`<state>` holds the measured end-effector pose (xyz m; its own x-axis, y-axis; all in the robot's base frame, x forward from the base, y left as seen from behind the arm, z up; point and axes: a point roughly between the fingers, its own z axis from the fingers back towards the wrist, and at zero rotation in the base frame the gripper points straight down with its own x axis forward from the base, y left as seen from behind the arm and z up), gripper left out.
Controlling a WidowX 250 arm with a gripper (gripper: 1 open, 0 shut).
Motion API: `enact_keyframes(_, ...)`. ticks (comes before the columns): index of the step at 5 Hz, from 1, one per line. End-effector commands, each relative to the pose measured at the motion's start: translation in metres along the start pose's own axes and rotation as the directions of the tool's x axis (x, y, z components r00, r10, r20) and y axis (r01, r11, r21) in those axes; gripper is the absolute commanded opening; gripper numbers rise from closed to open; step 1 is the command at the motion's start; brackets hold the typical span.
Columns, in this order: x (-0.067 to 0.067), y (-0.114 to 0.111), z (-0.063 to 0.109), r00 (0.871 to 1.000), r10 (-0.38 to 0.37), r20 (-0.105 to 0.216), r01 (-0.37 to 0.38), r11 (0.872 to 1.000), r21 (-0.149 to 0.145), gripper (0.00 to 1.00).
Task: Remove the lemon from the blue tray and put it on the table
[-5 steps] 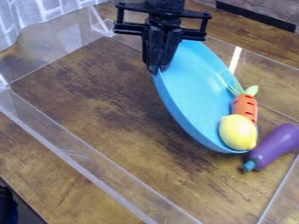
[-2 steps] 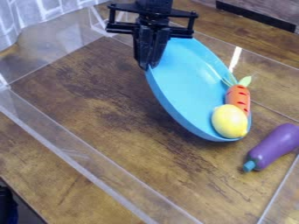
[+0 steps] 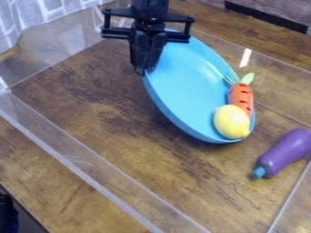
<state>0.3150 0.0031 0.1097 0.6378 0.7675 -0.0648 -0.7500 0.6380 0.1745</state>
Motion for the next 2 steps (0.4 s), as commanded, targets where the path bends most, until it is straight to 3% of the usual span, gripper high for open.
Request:
enact_keyframes(1,0.0009,0.0106,0.0159,0.999,0.003,0.041,-0.002,0.999,-0.040,0.00)
enact_keyframes(2,-0.0037,0.0120,0.0148,0.999,-0.013,0.043,0.014,0.999,-0.035,0.00)
